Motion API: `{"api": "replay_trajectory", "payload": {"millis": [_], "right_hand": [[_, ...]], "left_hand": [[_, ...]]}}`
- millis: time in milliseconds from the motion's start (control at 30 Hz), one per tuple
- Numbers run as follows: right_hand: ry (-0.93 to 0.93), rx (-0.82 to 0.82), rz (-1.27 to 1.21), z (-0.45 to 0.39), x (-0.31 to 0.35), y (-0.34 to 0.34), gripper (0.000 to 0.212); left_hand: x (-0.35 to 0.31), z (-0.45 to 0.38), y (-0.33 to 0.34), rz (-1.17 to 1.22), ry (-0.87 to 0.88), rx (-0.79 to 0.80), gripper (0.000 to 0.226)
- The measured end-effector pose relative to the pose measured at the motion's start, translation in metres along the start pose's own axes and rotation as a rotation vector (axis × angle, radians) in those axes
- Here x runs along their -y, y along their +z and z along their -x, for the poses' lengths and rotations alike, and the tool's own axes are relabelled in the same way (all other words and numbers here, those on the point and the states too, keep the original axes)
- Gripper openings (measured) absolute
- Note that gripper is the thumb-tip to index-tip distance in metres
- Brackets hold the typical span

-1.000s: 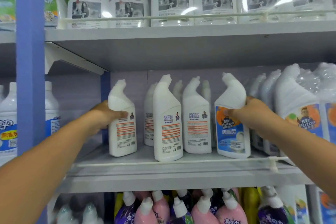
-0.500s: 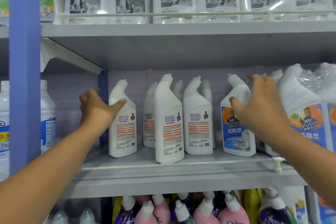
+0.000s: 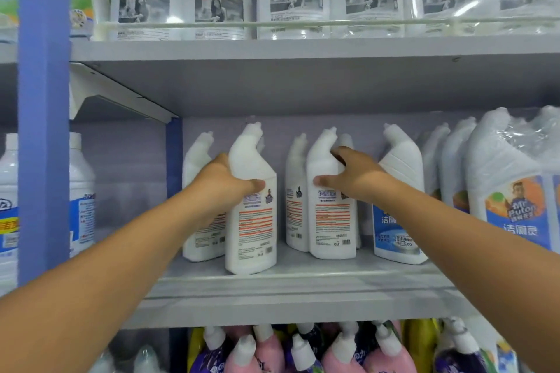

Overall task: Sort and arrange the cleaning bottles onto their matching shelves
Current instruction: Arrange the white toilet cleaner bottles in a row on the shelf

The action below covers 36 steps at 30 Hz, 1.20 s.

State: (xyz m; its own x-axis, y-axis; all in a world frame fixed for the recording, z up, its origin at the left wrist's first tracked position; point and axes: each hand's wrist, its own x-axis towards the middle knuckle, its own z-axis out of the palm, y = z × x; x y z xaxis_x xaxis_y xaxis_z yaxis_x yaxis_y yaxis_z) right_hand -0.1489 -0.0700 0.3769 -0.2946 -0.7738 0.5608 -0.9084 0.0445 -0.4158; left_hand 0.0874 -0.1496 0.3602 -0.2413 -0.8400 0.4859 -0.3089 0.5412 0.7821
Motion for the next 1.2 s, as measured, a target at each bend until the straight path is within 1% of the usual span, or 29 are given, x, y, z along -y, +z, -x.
{"api": "replay_trajectory", "payload": {"millis": [67, 133, 200, 300, 400, 500, 533, 567, 667, 700, 733, 767, 833, 867, 933, 1000, 1033, 1067, 1100, 1133, 1200], "right_hand": [[0.037, 0.033, -0.005, -0.002, 0.001, -0.002, 0.050], [0.073, 0.033, -0.036, -0.001, 0.003, -0.003, 0.044], [0.095, -0.008, -0.026, 0.000, 0.006, -0.007, 0.045], [0.128, -0.036, 0.098, 0.005, 0.005, -0.019, 0.046], [0.161, -0.099, 0.208, 0.008, -0.007, -0.026, 0.054], [0.147, -0.079, 0.098, 0.012, -0.018, -0.028, 0.045], [0.123, -0.091, 0.074, 0.014, -0.019, -0.030, 0.041], [0.109, -0.111, 0.100, 0.017, -0.019, -0.033, 0.041], [0.121, -0.093, 0.318, 0.026, -0.011, -0.038, 0.044], [0.127, -0.079, 0.347, 0.029, -0.006, -0.040, 0.045], [0.123, -0.064, 0.334, 0.030, -0.003, -0.041, 0.046], [0.122, -0.042, 0.313, 0.034, 0.002, -0.044, 0.047], [0.105, 0.008, 0.291, 0.037, 0.001, -0.047, 0.048], [0.099, -0.002, 0.261, 0.034, -0.002, -0.046, 0.046], [0.074, -0.102, 0.233, 0.034, -0.005, -0.045, 0.045], [0.021, -0.268, 0.325, 0.032, -0.005, -0.047, 0.050], [-0.019, -0.346, 0.312, 0.031, -0.004, -0.048, 0.052], [-0.058, -0.390, 0.252, 0.030, 0.001, -0.048, 0.049], [-0.100, -0.403, 0.166, 0.029, 0.007, -0.048, 0.043], [-0.123, -0.372, 0.082, 0.026, 0.012, -0.047, 0.036], [-0.114, -0.231, -0.045, 0.017, 0.024, -0.040, 0.034]], "left_hand": [[0.008, 0.002, -0.023, -0.022, -0.011, -0.065, 0.050], [0.019, 0.002, -0.045, -0.049, -0.039, -0.130, 0.054], [0.026, 0.002, -0.062, -0.055, -0.072, -0.157, 0.053], [0.034, 0.004, -0.077, -0.040, -0.107, -0.175, 0.049], [0.039, 0.006, -0.081, -0.013, -0.097, -0.196, 0.047], [0.040, 0.010, -0.080, -0.047, -0.074, -0.204, 0.047], [0.039, 0.011, -0.080, -0.068, -0.070, -0.207, 0.049], [0.038, 0.012, -0.080, -0.082, -0.067, -0.212, 0.052], [0.032, 0.016, -0.079, -0.105, -0.066, -0.263, 0.068], [0.029, 0.019, -0.078, -0.146, -0.026, -0.332, 0.077], [0.026, 0.022, -0.076, -0.212, 0.053, -0.426, 0.083], [0.021, 0.027, -0.074, -0.281, 0.167, -0.522, 0.084], [0.006, 0.041, -0.065, -0.345, 0.409, -0.645, 0.069], [-0.001, 0.047, -0.060, -0.337, 0.493, -0.658, 0.058], [-0.013, 0.050, -0.048, -0.303, 0.555, -0.616, 0.041], [-0.018, 0.044, -0.035, -0.263, 0.527, -0.517, 0.033], [-0.020, 0.040, -0.030, -0.259, 0.498, -0.481, 0.032], [-0.022, 0.036, -0.024, -0.269, 0.462, -0.456, 0.032], [-0.023, 0.031, -0.019, -0.273, 0.419, -0.425, 0.033], [-0.027, 0.028, -0.014, -0.251, 0.367, -0.378, 0.036], [-0.034, 0.012, -0.002, -0.207, 0.250, -0.289, 0.045]]}}
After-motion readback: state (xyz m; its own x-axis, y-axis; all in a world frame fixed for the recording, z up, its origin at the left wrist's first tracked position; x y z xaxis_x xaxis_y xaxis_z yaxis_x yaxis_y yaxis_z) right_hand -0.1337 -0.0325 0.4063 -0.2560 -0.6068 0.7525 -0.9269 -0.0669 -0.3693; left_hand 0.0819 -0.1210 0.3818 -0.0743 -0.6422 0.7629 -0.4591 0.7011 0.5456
